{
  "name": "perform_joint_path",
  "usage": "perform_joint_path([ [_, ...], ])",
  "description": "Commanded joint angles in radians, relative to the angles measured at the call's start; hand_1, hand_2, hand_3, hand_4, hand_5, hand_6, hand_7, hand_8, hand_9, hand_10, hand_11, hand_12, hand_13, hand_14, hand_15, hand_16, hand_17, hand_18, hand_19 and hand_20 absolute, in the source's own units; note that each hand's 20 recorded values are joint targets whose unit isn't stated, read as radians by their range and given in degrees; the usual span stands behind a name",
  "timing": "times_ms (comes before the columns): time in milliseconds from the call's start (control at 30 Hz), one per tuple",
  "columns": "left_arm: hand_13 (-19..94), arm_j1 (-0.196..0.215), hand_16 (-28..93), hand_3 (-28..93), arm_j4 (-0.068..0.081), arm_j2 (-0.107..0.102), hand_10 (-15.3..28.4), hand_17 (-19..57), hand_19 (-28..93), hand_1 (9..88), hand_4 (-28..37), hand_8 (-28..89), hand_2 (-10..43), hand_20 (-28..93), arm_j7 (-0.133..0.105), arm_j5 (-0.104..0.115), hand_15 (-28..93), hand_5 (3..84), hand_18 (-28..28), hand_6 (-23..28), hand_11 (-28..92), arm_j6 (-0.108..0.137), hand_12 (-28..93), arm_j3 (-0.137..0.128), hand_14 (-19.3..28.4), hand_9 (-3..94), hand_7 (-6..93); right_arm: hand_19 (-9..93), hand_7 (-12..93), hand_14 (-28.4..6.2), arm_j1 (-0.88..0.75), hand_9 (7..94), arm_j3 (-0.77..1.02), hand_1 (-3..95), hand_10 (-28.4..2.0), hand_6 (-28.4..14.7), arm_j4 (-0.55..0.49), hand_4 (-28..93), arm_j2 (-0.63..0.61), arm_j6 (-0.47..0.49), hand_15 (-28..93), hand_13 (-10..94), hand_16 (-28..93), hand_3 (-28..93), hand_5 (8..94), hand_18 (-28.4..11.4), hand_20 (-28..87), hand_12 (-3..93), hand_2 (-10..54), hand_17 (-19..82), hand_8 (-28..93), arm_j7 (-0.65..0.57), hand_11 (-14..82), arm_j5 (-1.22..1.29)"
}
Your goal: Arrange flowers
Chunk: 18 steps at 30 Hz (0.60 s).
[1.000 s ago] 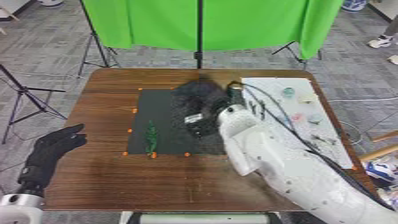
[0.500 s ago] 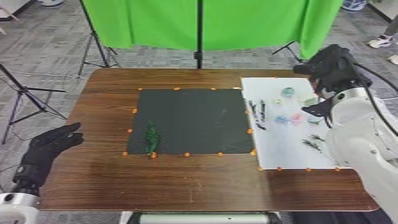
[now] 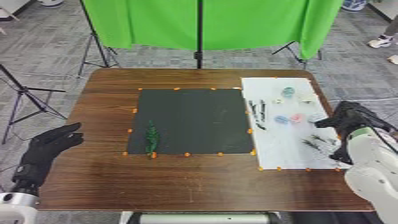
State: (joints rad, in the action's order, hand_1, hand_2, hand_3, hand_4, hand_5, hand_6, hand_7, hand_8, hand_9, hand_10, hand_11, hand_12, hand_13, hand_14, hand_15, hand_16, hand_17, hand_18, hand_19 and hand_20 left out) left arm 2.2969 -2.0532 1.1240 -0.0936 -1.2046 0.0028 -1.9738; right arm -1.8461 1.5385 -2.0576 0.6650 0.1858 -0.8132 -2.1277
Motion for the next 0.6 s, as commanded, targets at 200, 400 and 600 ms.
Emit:
perform_joint_path([
  [200, 40, 0.015, -1, 62, -0.004, 0.007, 15.0, 11.1, 22, 32.6, -17.1, -6, -1.3, 23, 0.015, -0.007, 23, 47.6, 15.7, 5.8, 18, -0.018, 11, -0.005, 19.6, 48.4, 11.8, 85, 13, -4.8, -0.053, 82.5, -0.055, 35.5, -15.1, -6.1, 0.022, -14, 0.025, 0.023, 41, 93, 32, 58, 68.0, -6.6, 35, 22.4, -9.5, 68, -5, -0.020, 22.4, -0.038],
  [400, 40, 0.018, -1, 62, -0.004, 0.012, 15.0, 11.1, 22, 32.6, -17.2, -6, -1.4, 23, 0.019, -0.011, 23, 47.6, 15.7, 5.7, 19, -0.024, 11, -0.004, 19.6, 48.4, 11.9, 85, 13, -4.5, -0.095, 83.1, -0.065, 38.3, -14.7, -5.7, 0.037, -15, 0.035, -0.007, 41, 94, 32, 59, 68.2, -6.6, 35, 22.7, -9.5, 68, -5, -0.009, 23.1, -0.095],
  [600, 40, 0.021, -1, 62, -0.006, 0.013, 15.0, 11.1, 22, 32.7, -17.1, -6, -1.4, 23, 0.020, -0.010, 23, 47.6, 15.7, 5.9, 18, -0.022, 11, -0.005, 19.5, 48.3, 11.8, 86, 15, -3.4, -0.108, 84.3, -0.087, 44.3, -13.9, -5.0, 0.042, -16, 0.036, -0.074, 43, 94, 32, 61, 69.5, -6.1, 35, 23.7, -9.5, 69, -5, 0.003, 26.1, -0.100],
])
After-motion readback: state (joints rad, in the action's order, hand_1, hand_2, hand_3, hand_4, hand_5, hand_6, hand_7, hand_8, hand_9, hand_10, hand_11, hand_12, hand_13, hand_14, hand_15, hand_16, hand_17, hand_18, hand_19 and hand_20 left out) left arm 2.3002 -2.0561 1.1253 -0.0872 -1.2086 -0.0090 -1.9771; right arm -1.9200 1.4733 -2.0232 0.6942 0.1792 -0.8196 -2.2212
